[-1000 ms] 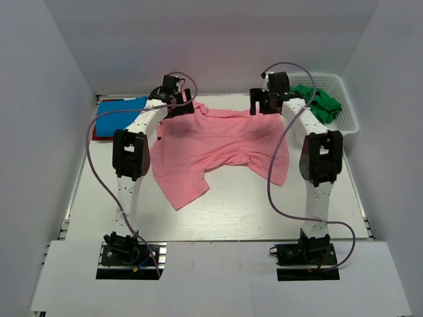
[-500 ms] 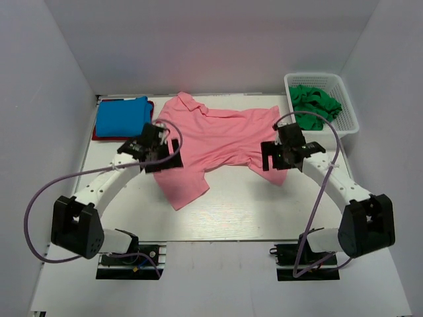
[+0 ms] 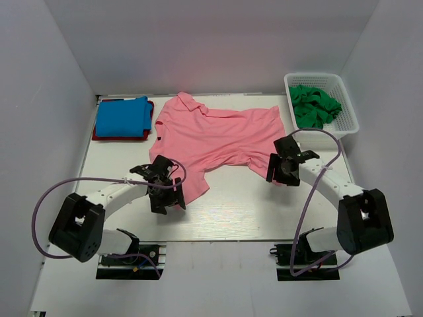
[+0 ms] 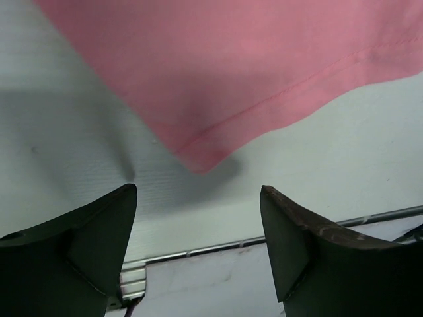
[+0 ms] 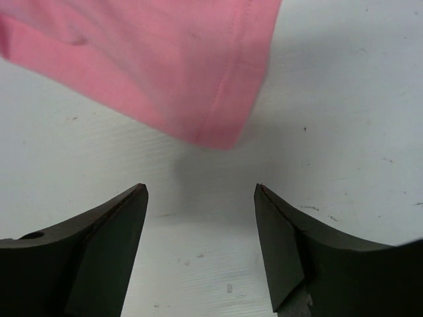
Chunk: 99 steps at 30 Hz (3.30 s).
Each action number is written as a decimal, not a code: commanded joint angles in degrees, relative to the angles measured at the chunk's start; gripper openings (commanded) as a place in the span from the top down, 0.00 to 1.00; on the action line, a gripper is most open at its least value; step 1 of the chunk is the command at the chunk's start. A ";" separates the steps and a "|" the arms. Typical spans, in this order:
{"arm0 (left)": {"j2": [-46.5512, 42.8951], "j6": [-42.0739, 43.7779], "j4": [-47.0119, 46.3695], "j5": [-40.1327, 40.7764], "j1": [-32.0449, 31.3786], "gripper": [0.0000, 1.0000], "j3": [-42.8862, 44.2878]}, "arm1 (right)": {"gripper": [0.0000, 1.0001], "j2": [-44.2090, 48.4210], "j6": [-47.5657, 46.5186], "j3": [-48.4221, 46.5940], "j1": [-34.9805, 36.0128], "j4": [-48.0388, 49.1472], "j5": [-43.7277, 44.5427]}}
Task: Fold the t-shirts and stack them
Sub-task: Flatten out the tshirt
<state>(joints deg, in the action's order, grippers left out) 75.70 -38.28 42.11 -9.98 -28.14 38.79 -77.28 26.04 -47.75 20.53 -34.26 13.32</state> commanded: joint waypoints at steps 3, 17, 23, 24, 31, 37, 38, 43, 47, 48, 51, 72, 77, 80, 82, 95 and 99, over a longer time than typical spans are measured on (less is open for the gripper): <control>2.07 -1.62 -5.54 0.92 -0.95 0.18 -0.29 | 0.33 -4.46 4.89 0.73 -0.76 3.24 4.17; 8.40 -2.15 -11.17 1.98 -1.48 0.79 -2.66 | 0.46 -9.30 4.02 2.92 -2.43 11.58 2.59; 8.24 -1.53 -9.95 5.48 -1.48 1.00 0.66 | 1.00 -10.70 1.56 2.22 -2.87 13.43 0.92; 7.19 -1.01 -9.33 6.10 -1.48 1.00 1.63 | 1.00 -10.53 1.56 1.78 -2.78 12.73 0.13; -1.95 0.92 -5.72 13.57 -1.48 1.00 10.34 | 1.00 -3.68 -0.11 -9.72 -3.04 -6.33 -5.32; -8.55 0.93 -1.16 17.18 -0.25 1.00 12.98 | 1.00 -0.60 -0.20 -20.00 -3.92 -19.70 -3.57; -8.55 0.93 -0.45 17.71 -0.25 1.00 13.77 | 1.00 0.01 -0.29 -21.15 -4.18 -20.92 -3.74; -11.10 0.93 0.96 21.83 -0.25 1.00 15.18 | 1.00 -0.24 -0.29 -26.08 -5.86 -23.57 -4.80; -12.33 -0.56 3.15 26.66 -0.25 1.00 17.28 | 1.00 0.02 -0.46 -27.84 -7.17 -24.18 -2.08; -12.33 -1.26 4.20 30.33 -0.25 1.00 19.12 | 1.00 0.19 -0.64 -28.27 -7.87 -24.45 -1.29; -13.47 -1.80 6.67 37.12 -0.25 1.00 23.42 | 1.00 1.68 -1.17 -29.77 -9.37 -24.10 0.12; -16.20 22.98 -19.43 49.62 -0.25 1.00 56.13 | 1.00 10.48 -11.44 -49.72 -12.80 -24.36 1.01; -17.77 26.76 -19.96 45.40 -0.25 1.00 62.01 | 1.00 13.99 -14.61 -58.05 -12.89 -26.64 -5.06; -19.19 27.99 -19.96 41.98 -0.25 1.00 65.36 | 1.00 15.31 -15.49 -62.11 -12.80 -28.23 -6.20; -19.80 28.00 -18.39 39.34 -0.25 1.00 68.94 | 1.00 15.92 -16.02 -66.68 -12.80 -29.90 -6.99; -28.23 23.96 -11.18 23.87 -0.25 1.00 75.20 | 1.00 25.68 -16.37 -74.86 -12.71 -31.30 -19.03; -29.55 22.81 -9.32 20.27 -0.25 1.00 76.88 | 1.00 29.71 -15.85 -75.48 -12.62 -31.57 -19.65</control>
<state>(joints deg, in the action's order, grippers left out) 45.67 -14.31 30.39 15.00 -28.60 114.91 -49.65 10.44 -122.83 7.99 -66.28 -4.84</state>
